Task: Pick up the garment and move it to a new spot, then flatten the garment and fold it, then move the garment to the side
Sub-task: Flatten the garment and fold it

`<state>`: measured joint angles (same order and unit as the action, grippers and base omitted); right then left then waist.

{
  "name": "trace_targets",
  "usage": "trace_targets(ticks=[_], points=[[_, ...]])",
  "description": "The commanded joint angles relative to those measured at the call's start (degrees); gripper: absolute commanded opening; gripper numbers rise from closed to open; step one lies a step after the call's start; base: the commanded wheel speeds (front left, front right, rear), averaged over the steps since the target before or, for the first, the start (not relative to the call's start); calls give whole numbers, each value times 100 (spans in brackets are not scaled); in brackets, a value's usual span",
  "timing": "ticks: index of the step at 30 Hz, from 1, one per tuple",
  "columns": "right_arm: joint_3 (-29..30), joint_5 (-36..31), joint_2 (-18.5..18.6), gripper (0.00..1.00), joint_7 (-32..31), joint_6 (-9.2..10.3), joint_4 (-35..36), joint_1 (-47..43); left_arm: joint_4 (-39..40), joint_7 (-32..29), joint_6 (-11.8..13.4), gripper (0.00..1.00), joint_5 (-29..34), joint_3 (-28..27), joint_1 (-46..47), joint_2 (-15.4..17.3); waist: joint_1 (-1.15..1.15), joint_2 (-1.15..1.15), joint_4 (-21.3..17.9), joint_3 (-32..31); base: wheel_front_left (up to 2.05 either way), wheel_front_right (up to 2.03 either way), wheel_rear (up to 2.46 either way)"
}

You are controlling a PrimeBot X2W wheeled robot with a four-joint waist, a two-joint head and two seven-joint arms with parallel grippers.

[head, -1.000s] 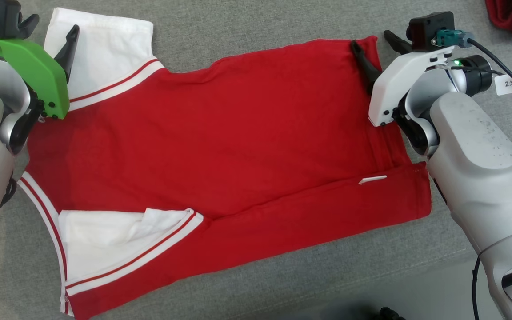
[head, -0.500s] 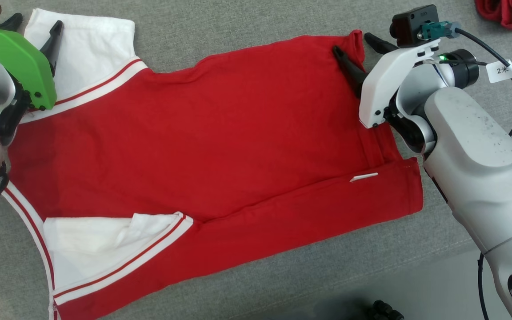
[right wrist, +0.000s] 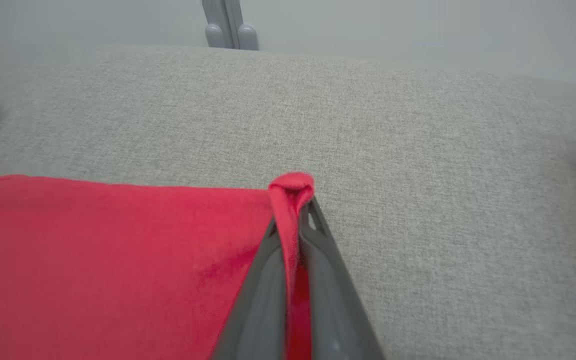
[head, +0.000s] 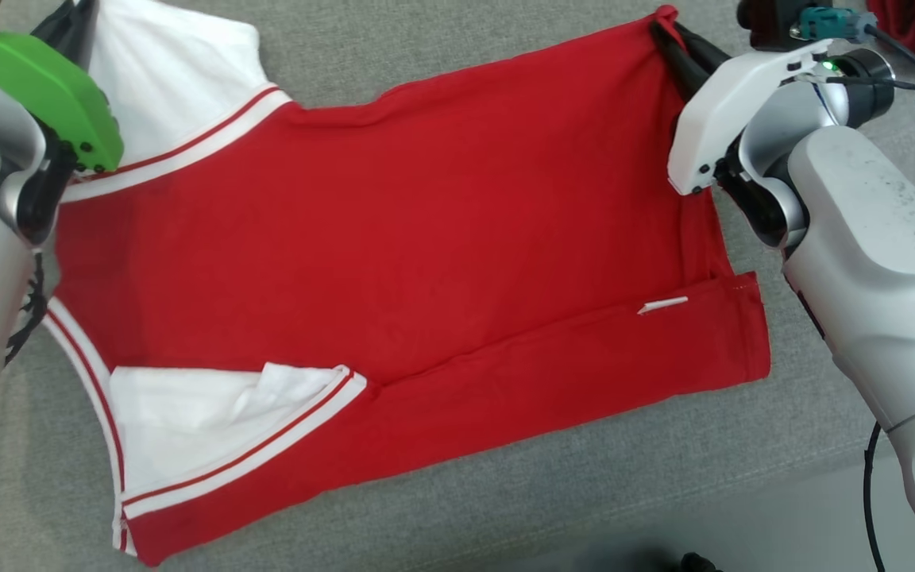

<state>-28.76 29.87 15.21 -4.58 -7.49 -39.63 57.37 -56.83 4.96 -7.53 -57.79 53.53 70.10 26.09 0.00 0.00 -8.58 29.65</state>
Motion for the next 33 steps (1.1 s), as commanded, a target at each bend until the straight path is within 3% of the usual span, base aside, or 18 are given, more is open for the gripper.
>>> trace_targets(ticks=[1, 8, 15, 26, 33], points=[[30, -65, 47, 0, 113, 0, -81, -6, 52, 103, 13, 0, -66, 26, 43, -1, 0, 0, 155, -161, 0, 0, 0], [16, -105, 135, 0, 720, 0, -438, -367, 567, 759, 13, 0, -221, 175, -373, 43, 0, 0, 442, -620, 0, 0, 0], [-15, -213, 291, 0, 1344, 0, -575, -912, 1300, 1016, 48, 0, -147, 38, -1108, 108, 0, 0, 723, -1032, 0, 0, 0], [248, -480, 416, 0, 1874, 0, -438, -1709, 3873, 1021, 995, 0, 564, -1435, -3528, 410, 0, 0, 838, -1332, 0, 0, 0], [621, -535, 421, 0, 1971, 0, -94, -2305, 4831, 1022, 1333, 0, 799, -1952, -4986, 272, 0, 0, 885, -1471, 0, 0, 0]])
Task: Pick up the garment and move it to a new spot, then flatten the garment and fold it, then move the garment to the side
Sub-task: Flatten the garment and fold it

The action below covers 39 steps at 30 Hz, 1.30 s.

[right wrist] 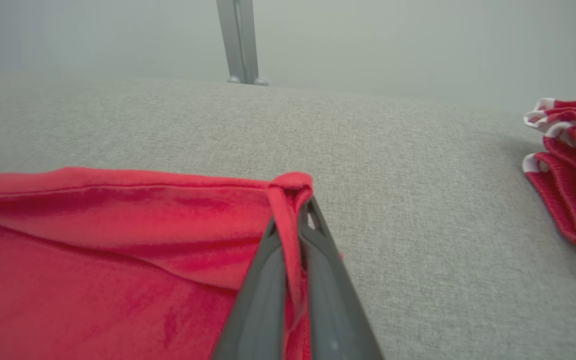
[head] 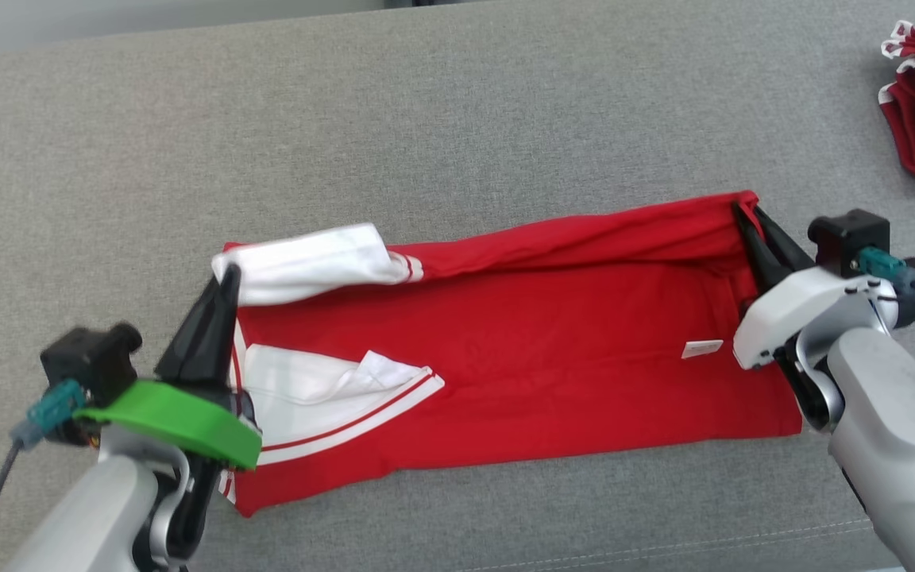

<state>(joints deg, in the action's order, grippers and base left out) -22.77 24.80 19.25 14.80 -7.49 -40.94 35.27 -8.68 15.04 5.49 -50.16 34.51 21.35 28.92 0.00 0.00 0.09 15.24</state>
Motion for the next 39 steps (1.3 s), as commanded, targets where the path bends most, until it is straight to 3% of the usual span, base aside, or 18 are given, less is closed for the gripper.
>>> trace_targets(ticks=[1, 6, 7, 8, 9, 10, 11, 19, 31, 39], points=[[68, -44, 17, 0, 38, 0, 102, -187, 82, 15, 66, 0, 55, -129, -237, -38, 0, 0, 18, -46, 0, 0, 0], [304, -87, -49, 0, 40, 0, 574, -732, 202, 14, 46, 0, 103, -329, -840, -242, 0, 0, 21, -116, 0, 0, 0], [345, -75, -64, 7, 40, 0, 630, -860, 183, 14, 25, 0, 93, -365, -941, -298, 0, 0, 16, -135, 0, 0, 0], [408, -66, -69, 41, 40, 0, 700, -958, 157, 15, 25, 0, 132, -404, -1010, -337, 0, 0, 16, -155, 0, 0, 0], [469, -38, -93, 100, 42, 0, 788, -999, 145, 15, 16, 25, 189, -431, -1046, -362, 0, 0, 11, -167, 0, 0, 0], [520, -28, -110, 100, 41, 0, 871, -1099, 144, 15, 9, 96, 253, -493, -1093, -423, 0, 0, 9, -190, 0, 0, 0], [544, -11, -124, 100, 41, 0, 941, -1184, 129, 15, 14, 100, 290, -542, -1143, -470, 0, 0, 6, -212, 0, 0, 0], [825, 169, -49, 100, 42, 0, 1776, -1668, 218, 15, -68, 100, 964, -1327, -1412, -888, 0, 0, 14, -387, 0, 0, 0], [1346, -76, -388, 100, -363, 0, 663, -1564, 361, 15, -330, 100, 2800, -2616, -1627, -1778, 0, 0, 248, -376, 0, 0, 0], [1409, 95, -661, 100, -504, 0, 76, -1704, 293, 15, -563, 100, 3360, -3435, -1798, -2204, 0, 0, 235, -398, 0, 0, 0]])
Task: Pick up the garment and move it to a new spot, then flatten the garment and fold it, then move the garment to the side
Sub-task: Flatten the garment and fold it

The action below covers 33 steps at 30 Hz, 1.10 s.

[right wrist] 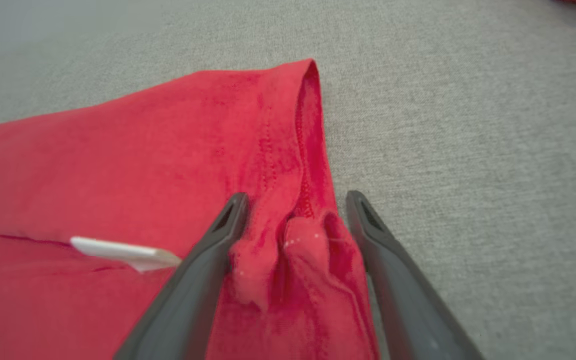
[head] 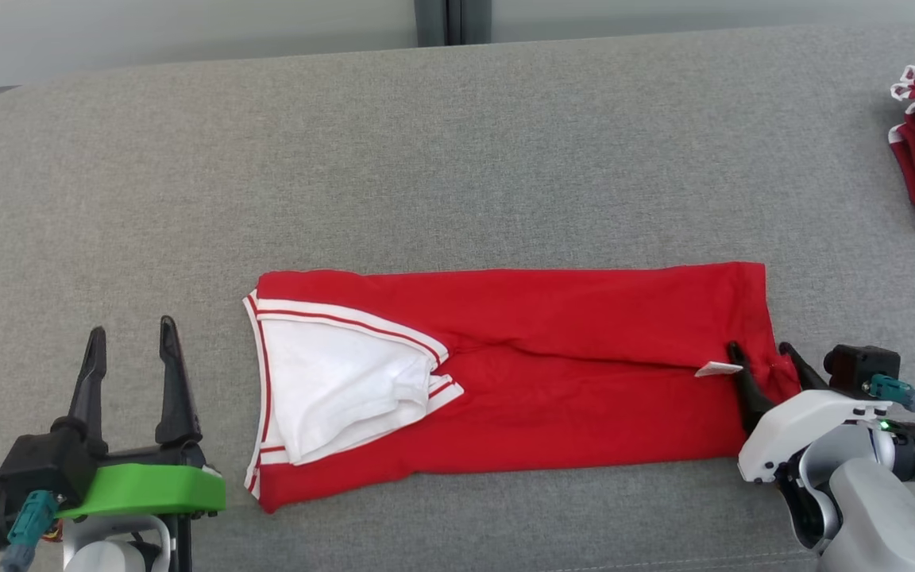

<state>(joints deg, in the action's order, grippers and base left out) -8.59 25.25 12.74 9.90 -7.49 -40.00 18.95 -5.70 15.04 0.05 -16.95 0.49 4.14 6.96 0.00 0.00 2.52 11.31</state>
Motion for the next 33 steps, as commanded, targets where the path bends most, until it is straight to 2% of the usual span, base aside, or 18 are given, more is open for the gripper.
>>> trace_targets(ticks=[1, 2, 3, 4, 6, 11, 20, 24, 27, 33], points=[[-56, 75, -65, 100, -42, 0, -73, -75, -19, 15, -63, 100, 99, -111, -86, -49, 0, 0, -13, -10, 0, 0, 0], [-105, 101, -105, 100, -85, 0, -121, -82, -29, 15, -99, 100, 151, -169, -88, -84, 0, 0, -13, -13, 0, 0, 0], [-140, 140, -141, 78, -115, 0, -155, -85, -46, 15, -128, 100, 191, -225, -89, -113, 0, 0, -11, -17, 0, 0, 0], [-161, 175, -170, 43, -133, 0, -189, -83, -70, 15, -172, 100, 221, -290, -89, -151, 0, 0, -8, -23, 0, 0, 0], [-216, 243, -198, 0, -161, 0, -246, -83, -114, 15, -252, 100, 297, -378, -88, -200, 0, 0, -4, -47, 0, 0, 0], [-157, 411, -38, 0, -39, 7, -344, -25, -235, 15, -371, 100, 501, -526, -158, -295, 0, 0, -33, -166, 0, 0, 0], [378, 536, 693, 0, 65, 6, -524, 206, -365, 15, -497, 100, 656, -732, -246, -362, 0, 0, -85, -439, 0, 0, 0], [487, 529, 879, 0, -16, 5, -469, 280, -393, 15, -529, 100, 708, -785, -289, -377, 0, 0, -115, -502, 0, 0, 0], [464, 507, 875, 0, -48, 5, -332, 328, -395, 15, -544, 100, 728, -799, -312, -390, 0, 0, -133, -530, 0, 0, 0], [136, 460, 528, 0, -118, 2, 293, 328, -435, 15, -551, 100, 712, -785, -310, -399, 0, 0, -140, -549, 0, 0, 0]])
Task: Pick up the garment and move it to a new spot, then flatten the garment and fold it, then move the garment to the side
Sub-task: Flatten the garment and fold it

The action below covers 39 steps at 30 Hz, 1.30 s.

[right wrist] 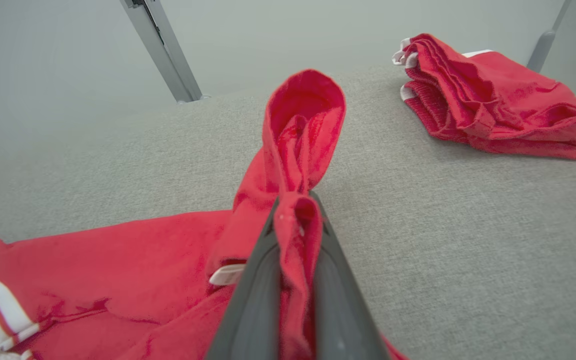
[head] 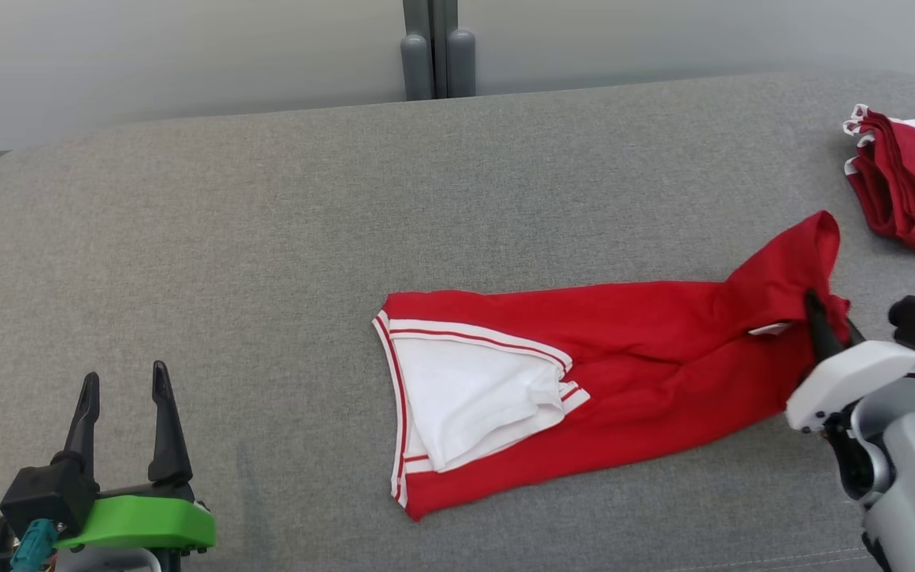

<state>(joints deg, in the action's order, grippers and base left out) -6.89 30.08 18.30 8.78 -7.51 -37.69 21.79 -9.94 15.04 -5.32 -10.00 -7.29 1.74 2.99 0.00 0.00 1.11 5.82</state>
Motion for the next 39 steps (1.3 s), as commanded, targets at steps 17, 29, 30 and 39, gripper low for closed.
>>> trace_targets(ticks=[17, 29, 30, 39], points=[[-1413, -127, -1371, 0, -650, 3, 1846, -529, -160, 15, 55, 100, -178, 253, 109, -6, 0, 0, 287, 60, 0, 0, 0], [-2634, 663, -1527, 0, -348, 2, 1266, -19, -334, 15, 89, 100, -265, 567, 325, -4, 0, 0, 614, 176, 0, 0, 0], [-2693, 733, -1531, 0, -293, 2, 1179, 32, -350, 15, 93, 100, -274, 591, 339, -4, 0, 0, 639, 184, 0, 0, 0], [-3086, 980, -1530, 100, 353, 2, 465, 508, -468, 15, 105, 100, -224, 599, 274, -4, 0, 0, 620, 97, 0, 0, 0]])
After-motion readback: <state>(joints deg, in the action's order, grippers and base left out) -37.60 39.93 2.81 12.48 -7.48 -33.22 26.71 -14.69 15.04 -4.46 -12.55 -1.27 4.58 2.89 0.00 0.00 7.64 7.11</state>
